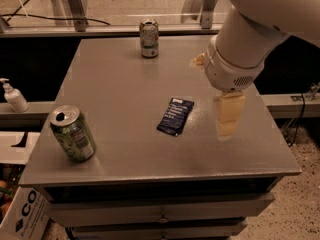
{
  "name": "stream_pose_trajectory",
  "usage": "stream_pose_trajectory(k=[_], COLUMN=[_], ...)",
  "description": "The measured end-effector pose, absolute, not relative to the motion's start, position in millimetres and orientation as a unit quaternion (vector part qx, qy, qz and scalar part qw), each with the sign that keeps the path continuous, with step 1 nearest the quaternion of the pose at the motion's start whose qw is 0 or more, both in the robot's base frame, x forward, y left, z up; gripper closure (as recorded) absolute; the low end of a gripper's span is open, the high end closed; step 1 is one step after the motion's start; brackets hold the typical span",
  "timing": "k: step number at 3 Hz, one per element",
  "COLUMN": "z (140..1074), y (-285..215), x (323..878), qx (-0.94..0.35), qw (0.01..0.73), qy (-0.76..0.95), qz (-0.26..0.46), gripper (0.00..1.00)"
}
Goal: Move rxbar blueberry near 7up can
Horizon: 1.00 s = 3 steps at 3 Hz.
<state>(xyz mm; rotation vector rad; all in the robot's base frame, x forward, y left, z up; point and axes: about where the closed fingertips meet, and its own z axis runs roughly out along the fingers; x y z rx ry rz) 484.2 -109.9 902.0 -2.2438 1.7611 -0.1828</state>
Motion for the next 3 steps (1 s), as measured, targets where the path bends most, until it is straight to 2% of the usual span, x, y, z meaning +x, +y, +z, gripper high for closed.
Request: stream_pose_trajectory(k=[3], z=[888.8], y=[-96.2], x=[503.4], qx=[-0.83], qw=[0.112], qy=[0.538], qz=[-0.088], gripper=[0.0])
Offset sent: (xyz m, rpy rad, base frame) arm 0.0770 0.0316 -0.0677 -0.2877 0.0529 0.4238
